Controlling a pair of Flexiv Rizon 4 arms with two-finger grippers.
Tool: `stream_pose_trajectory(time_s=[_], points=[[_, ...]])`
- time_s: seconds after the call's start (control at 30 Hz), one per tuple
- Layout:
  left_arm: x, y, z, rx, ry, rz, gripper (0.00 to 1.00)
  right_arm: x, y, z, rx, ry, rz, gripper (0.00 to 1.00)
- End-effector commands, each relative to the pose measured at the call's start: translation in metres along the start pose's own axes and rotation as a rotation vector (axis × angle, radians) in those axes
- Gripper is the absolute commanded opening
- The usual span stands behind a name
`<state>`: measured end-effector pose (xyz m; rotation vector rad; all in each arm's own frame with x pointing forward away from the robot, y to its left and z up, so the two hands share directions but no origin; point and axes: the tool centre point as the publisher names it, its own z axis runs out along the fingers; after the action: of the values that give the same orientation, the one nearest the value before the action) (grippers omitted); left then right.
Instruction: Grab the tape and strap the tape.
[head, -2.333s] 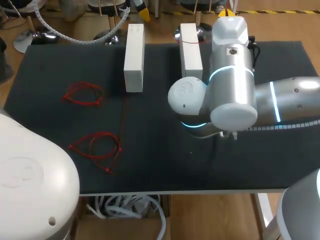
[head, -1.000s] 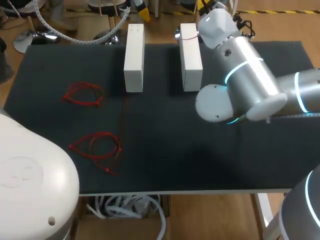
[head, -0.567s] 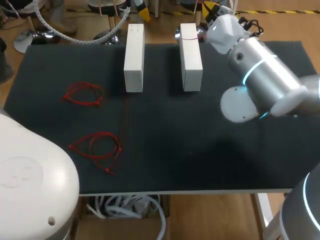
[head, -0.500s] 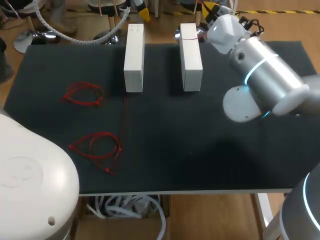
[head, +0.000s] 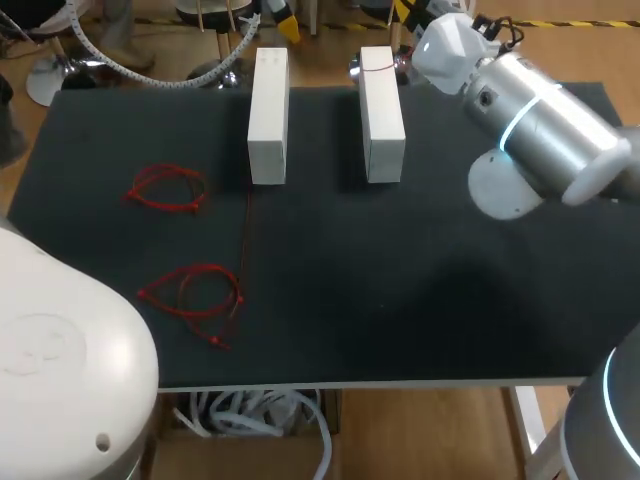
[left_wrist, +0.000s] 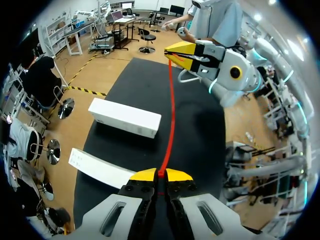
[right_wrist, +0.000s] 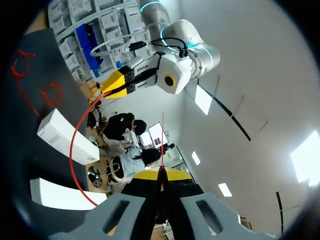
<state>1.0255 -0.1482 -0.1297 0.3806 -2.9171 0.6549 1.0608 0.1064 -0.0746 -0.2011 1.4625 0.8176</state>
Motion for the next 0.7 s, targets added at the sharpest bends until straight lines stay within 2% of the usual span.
stream_pose_trajectory(time_s=[0.03, 0.27, 0.43, 0.7], points=[[0.000, -0.001, 0.000, -0.003, 0.001, -0.001, 0.00, -0.006, -0.004, -0.002, -0.013, 0.101, -0.032, 0.00], [0.000, -0.001, 0.000, -0.003, 0.001, -0.001, 0.00, -0.004, 0.001, -0.012, 0.027, 0.120, -0.091, 0.00], [0.000, -0.001, 0.000, -0.003, 0.001, -0.001, 0.00, 0.000, 0.008, -0.018, 0.089, 0.118, -0.107, 0.00], [0.000, -0.001, 0.000, -0.003, 0.001, -0.001, 0.00, -0.002, 0.022, -0.017, 0.155, 0.072, -0.114, 0.00]])
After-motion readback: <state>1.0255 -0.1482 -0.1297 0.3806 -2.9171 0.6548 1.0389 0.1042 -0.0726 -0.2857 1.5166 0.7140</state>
